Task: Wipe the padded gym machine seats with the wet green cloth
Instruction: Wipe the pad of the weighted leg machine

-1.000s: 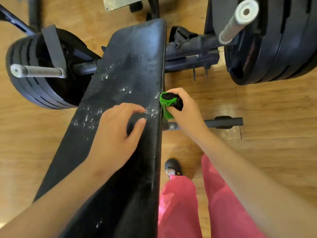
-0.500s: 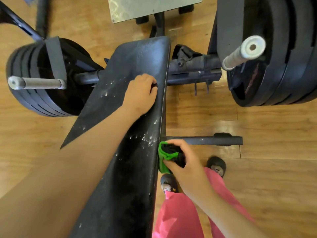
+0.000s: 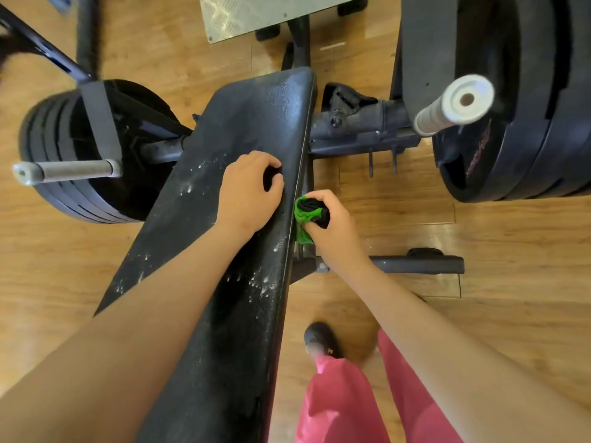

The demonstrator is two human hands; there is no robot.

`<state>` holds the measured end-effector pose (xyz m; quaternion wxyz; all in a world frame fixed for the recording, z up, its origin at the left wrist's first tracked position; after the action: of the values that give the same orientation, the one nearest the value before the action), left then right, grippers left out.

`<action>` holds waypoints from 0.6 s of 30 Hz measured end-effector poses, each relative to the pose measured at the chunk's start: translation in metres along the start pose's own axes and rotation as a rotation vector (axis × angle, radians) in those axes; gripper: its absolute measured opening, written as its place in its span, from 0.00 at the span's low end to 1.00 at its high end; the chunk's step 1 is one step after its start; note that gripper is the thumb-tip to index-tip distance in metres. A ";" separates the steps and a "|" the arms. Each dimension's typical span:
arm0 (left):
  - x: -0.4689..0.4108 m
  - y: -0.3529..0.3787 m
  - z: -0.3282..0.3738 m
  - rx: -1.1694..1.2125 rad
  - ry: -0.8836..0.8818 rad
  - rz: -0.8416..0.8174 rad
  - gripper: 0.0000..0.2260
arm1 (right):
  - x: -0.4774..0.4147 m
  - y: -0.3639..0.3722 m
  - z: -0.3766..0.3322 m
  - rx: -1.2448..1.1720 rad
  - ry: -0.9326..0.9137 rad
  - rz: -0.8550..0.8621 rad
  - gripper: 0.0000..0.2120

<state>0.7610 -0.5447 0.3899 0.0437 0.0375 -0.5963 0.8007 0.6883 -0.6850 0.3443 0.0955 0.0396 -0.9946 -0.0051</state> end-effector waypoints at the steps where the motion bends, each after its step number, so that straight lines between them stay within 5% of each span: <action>1: 0.000 -0.001 0.001 0.006 -0.002 0.003 0.08 | 0.002 -0.001 -0.001 -0.011 0.011 0.000 0.15; 10: 0.000 -0.002 0.002 0.014 -0.025 -0.017 0.08 | 0.056 0.006 -0.014 -0.204 0.145 -0.024 0.18; 18: -0.002 0.002 -0.004 0.050 -0.020 -0.004 0.08 | -0.006 0.010 0.005 -0.119 0.152 0.092 0.17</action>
<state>0.7629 -0.5419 0.3871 0.0385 0.0476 -0.5764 0.8148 0.6926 -0.6749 0.3381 0.1730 -0.0116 -0.9832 -0.0568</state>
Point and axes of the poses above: each hand's wrist, its own x-axis away from the middle knuckle, its own y-axis out of the palm, z = x × y, the point moved 2 cm from there along -x, towards the middle knuckle, and after that the axes turned 8 degrees about -y, right-handed, at the moved point
